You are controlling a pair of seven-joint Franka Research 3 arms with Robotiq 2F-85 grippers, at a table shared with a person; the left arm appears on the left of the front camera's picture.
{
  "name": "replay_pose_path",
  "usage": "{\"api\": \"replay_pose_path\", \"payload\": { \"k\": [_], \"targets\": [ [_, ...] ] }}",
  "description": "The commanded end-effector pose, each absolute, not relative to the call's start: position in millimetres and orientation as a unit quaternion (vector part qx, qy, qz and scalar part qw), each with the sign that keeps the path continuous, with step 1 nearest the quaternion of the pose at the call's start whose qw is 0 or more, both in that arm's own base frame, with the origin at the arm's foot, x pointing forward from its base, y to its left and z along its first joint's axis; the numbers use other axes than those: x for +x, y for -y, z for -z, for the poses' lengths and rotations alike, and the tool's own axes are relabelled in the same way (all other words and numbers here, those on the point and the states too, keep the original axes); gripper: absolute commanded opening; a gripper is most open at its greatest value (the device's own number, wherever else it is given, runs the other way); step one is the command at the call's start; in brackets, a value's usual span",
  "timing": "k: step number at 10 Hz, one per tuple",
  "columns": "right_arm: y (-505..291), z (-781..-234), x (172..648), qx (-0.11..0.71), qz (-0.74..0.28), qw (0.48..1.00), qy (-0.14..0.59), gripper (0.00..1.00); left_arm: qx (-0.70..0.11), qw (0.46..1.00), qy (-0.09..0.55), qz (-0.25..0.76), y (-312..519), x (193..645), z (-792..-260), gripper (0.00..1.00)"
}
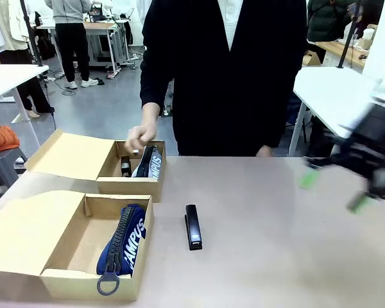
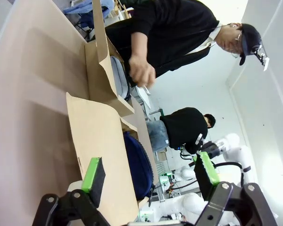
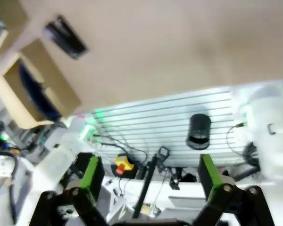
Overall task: Place items inside the box.
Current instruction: Pick up a Pencil pouch or Stapler and place it inside the Mailer Box closest to the robot.
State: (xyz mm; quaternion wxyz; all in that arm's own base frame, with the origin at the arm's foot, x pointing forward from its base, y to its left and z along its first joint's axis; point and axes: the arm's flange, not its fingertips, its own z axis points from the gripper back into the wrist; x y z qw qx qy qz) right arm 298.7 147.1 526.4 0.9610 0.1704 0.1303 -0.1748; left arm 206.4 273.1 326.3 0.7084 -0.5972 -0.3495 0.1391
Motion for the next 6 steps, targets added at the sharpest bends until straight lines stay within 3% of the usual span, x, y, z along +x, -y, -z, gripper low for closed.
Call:
{"api": "replay_pose_path", "payload": {
  "k": [1, 4, 5, 6],
  "targets": [
    [-214.6, -541.6, 369.0, 0.127, 0.136, 0.972, -0.143, 1.00, -0.598, 0.701, 0.365, -0.135, -269.6, 206.1, -327.5, 0.96],
    [-346.6, -477.8, 390.0, 0.027, 0.098, 0.980, -0.169, 1.00, -0.598, 0.701, 0.365, -0.135, -269.6, 206.1, -327.5, 0.96],
    [-359.4, -456.6, 385.5, -0.018, 0.054, 0.975, -0.215, 1.00, -0.598, 0.701, 0.365, -0.135, -269.6, 206.1, -327.5, 0.96],
    [-329.5, -489.6, 373.4, 0.081, 0.090, 0.979, -0.165, 1.00, -0.598, 0.701, 0.365, -0.135, -269.6, 206.1, -327.5, 0.96]
  ]
}}
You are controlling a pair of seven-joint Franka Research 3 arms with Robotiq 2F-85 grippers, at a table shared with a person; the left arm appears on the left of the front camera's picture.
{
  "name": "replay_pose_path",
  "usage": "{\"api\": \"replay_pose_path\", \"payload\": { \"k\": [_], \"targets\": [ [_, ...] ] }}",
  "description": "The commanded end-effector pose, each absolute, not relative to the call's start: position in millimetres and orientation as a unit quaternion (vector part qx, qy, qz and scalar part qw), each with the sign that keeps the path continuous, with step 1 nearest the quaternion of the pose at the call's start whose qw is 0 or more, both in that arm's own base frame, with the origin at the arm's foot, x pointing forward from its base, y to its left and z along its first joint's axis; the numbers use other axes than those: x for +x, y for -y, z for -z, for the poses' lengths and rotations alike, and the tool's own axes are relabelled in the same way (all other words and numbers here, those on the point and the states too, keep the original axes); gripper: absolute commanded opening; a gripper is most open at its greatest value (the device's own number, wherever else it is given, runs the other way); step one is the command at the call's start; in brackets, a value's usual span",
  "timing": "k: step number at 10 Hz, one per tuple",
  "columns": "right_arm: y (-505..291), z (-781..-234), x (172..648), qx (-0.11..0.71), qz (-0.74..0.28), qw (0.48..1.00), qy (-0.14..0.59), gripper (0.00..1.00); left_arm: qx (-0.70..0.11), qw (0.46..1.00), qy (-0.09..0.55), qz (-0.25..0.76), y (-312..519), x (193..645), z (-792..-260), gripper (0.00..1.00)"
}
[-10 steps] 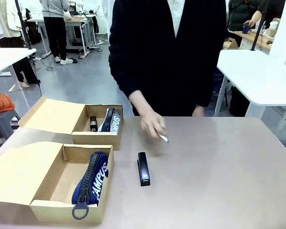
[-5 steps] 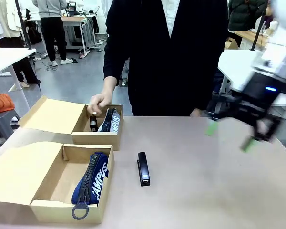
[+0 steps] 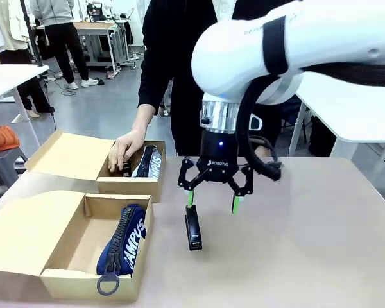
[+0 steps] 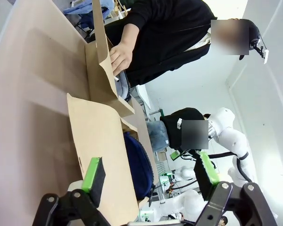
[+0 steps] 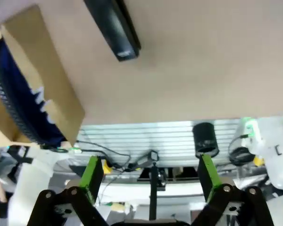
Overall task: Place items inside the box.
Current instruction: Pick up a Pencil pouch or Stapler and place it inside the Mailer Box closest to the robot.
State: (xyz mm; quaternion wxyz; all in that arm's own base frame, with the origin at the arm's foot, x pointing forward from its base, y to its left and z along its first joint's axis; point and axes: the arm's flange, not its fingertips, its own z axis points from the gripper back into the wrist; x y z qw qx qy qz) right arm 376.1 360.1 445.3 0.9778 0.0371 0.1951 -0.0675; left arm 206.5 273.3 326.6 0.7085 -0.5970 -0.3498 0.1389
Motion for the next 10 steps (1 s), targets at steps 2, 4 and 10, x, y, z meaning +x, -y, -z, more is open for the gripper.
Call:
{"api": "replay_pose_path", "payload": {
  "k": [2, 4, 10],
  "targets": [
    [-329.5, -489.6, 373.4, 0.081, 0.090, 0.979, -0.165, 1.00, -0.598, 0.701, 0.365, -0.135, -269.6, 206.1, -327.5, 0.96],
    [-364.5, -451.0, 374.7, 0.009, 0.026, 0.988, -0.154, 1.00, -0.598, 0.701, 0.365, -0.135, -269.6, 206.1, -327.5, 0.96],
    [-407.7, -332.1, 370.0, 0.023, -0.100, 0.989, -0.105, 1.00, -0.598, 0.701, 0.365, -0.135, -269.6, 206.1, -327.5, 0.96]
  ]
}}
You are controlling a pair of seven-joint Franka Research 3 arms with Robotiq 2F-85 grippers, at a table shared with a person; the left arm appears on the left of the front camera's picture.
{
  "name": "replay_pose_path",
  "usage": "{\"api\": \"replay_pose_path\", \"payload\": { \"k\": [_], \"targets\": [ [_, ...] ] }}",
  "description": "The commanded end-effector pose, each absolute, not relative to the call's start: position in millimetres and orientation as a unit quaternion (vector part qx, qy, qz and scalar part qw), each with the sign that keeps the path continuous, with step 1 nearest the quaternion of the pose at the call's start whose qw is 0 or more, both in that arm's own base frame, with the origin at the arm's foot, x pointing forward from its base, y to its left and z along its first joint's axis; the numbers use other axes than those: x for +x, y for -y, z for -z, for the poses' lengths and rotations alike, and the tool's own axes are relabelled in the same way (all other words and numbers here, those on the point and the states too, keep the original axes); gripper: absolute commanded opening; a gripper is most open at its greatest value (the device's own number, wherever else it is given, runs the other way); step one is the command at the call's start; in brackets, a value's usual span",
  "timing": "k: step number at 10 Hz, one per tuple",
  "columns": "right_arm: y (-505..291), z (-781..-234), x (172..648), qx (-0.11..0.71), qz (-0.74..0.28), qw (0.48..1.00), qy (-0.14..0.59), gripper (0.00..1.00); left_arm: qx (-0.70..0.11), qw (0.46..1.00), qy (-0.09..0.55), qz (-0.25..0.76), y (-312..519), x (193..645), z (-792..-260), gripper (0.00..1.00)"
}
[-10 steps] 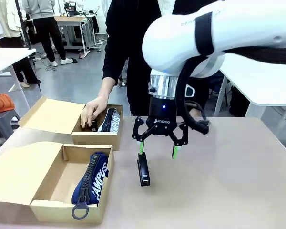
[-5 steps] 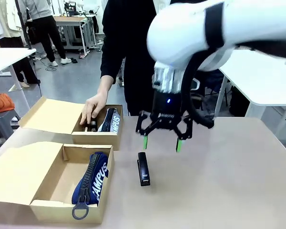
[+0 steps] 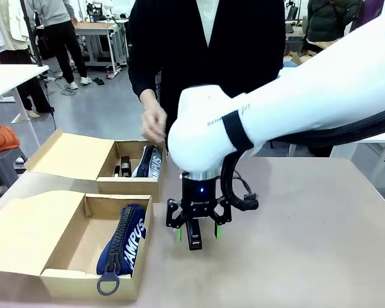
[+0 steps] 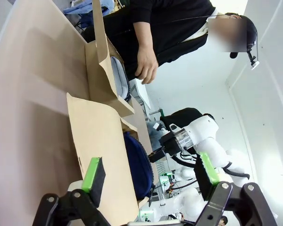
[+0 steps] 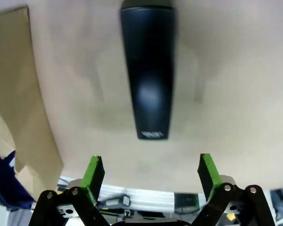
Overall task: Place items inside the box.
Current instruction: Pick up a Pencil pouch or Stapler and place it inside the Mailer Box closest to the robot.
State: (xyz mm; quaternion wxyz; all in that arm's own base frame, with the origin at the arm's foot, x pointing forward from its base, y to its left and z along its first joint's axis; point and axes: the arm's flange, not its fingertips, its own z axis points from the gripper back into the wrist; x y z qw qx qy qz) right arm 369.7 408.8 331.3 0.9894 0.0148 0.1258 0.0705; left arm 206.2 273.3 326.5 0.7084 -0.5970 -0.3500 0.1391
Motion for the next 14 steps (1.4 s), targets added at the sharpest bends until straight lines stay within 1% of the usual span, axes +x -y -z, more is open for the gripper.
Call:
{"api": "replay_pose_path", "payload": {
  "k": [1, 2, 3, 4, 5, 11, 12, 13, 14],
  "targets": [
    [-412.3, -317.7, 374.9, 0.002, -0.090, 0.992, -0.093, 1.00, -0.598, 0.701, 0.365, -0.135, -269.6, 206.1, -327.5, 0.96],
    [-416.9, -303.3, 381.9, -0.014, -0.098, 0.990, -0.099, 1.00, -0.598, 0.701, 0.365, -0.135, -269.6, 206.1, -327.5, 0.96],
    [-420.1, -296.8, 385.5, -0.031, -0.076, 0.993, -0.083, 1.00, -0.598, 0.701, 0.365, -0.135, -269.6, 206.1, -327.5, 0.96],
    [-422.2, -297.0, 387.1, -0.032, -0.054, 0.996, -0.066, 1.00, -0.598, 0.701, 0.365, -0.135, -269.6, 206.1, -327.5, 0.96],
    [-423.1, -300.1, 388.2, -0.017, -0.052, 0.996, -0.067, 1.00, -0.598, 0.701, 0.365, -0.135, -269.6, 206.1, -327.5, 0.96],
    [-422.7, -299.0, 394.2, -0.025, -0.041, 0.996, -0.078, 1.00, -0.598, 0.701, 0.365, -0.135, -269.6, 206.1, -327.5, 0.96],
    [-421.7, -299.6, 394.5, -0.029, -0.039, 0.995, -0.083, 0.40, -0.598, 0.701, 0.365, -0.135, -269.6, 206.1, -327.5, 0.96],
    [-420.8, -299.5, 395.1, -0.031, -0.039, 0.995, -0.084, 0.40, -0.598, 0.701, 0.365, -0.135, -269.6, 206.1, -327.5, 0.96],
    [-419.5, -298.7, 396.3, -0.033, -0.033, 0.995, -0.086, 0.00, -0.598, 0.701, 0.365, -0.135, -269.6, 206.1, -327.5, 0.96]
  ]
}}
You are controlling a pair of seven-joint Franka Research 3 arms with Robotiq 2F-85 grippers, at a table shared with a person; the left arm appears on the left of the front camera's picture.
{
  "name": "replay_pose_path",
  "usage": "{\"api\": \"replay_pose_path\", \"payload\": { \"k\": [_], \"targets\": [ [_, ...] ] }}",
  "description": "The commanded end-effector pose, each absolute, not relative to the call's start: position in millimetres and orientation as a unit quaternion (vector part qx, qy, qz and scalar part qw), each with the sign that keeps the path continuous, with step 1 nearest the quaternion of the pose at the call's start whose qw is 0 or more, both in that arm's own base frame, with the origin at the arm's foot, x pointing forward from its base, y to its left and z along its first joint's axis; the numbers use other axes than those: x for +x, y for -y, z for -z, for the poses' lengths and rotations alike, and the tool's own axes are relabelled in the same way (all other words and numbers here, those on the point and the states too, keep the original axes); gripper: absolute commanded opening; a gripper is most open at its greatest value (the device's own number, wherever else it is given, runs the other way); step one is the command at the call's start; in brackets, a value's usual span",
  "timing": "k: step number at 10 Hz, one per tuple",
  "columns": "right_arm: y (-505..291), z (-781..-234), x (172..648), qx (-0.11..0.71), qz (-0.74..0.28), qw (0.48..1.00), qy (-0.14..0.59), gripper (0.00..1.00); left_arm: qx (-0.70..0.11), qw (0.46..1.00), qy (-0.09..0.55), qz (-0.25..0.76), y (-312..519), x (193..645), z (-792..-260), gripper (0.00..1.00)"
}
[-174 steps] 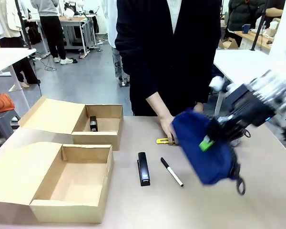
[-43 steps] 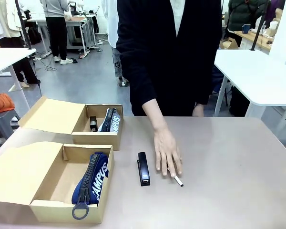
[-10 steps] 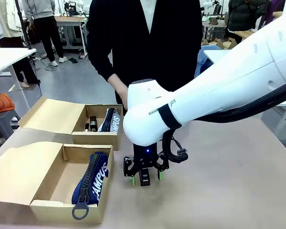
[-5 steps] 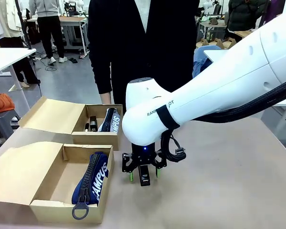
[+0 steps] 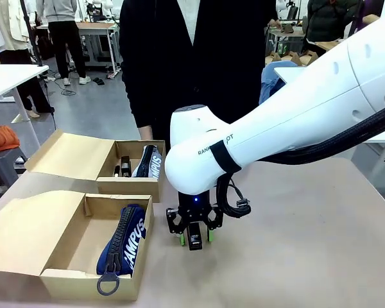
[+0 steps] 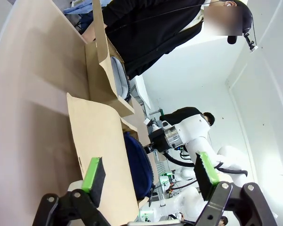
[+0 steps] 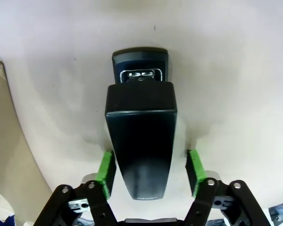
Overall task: Place items inside the box.
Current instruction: Pick up a Pencil pouch or Stapler and place it inside the Mailer Box closest to the robot.
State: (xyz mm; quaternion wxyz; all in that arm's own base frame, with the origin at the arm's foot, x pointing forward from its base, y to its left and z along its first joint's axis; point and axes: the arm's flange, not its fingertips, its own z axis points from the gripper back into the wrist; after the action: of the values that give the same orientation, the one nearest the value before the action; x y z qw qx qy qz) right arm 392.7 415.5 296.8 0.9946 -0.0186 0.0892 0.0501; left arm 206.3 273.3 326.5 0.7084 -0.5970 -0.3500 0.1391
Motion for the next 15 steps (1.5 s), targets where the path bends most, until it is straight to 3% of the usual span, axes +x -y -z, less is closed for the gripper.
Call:
{"api": "replay_pose_path", "payload": {
  "k": [1, 2, 9, 12, 15],
  "targets": [
    [-419.0, -298.7, 396.5, -0.034, -0.031, 0.995, -0.086, 0.35, -0.598, 0.701, 0.365, -0.135, -269.6, 206.1, -327.5, 0.96],
    [-418.5, -299.1, 396.6, -0.031, -0.030, 0.995, -0.089, 0.00, -0.598, 0.701, 0.365, -0.135, -269.6, 206.1, -327.5, 0.96],
    [-412.5, -310.4, 394.4, -0.041, -0.008, 0.994, -0.104, 0.00, -0.598, 0.701, 0.365, -0.135, -269.6, 206.1, -327.5, 0.96],
    [-387.9, -409.9, 321.4, 0.046, 0.073, 0.987, -0.138, 0.00, -0.598, 0.701, 0.365, -0.135, -269.6, 206.1, -327.5, 0.96],
    [-401.4, -436.0, 264.4, 0.049, 0.074, 0.982, -0.166, 0.00, -0.598, 0.701, 0.365, -0.135, -269.6, 206.1, -327.5, 0.96]
  ]
}}
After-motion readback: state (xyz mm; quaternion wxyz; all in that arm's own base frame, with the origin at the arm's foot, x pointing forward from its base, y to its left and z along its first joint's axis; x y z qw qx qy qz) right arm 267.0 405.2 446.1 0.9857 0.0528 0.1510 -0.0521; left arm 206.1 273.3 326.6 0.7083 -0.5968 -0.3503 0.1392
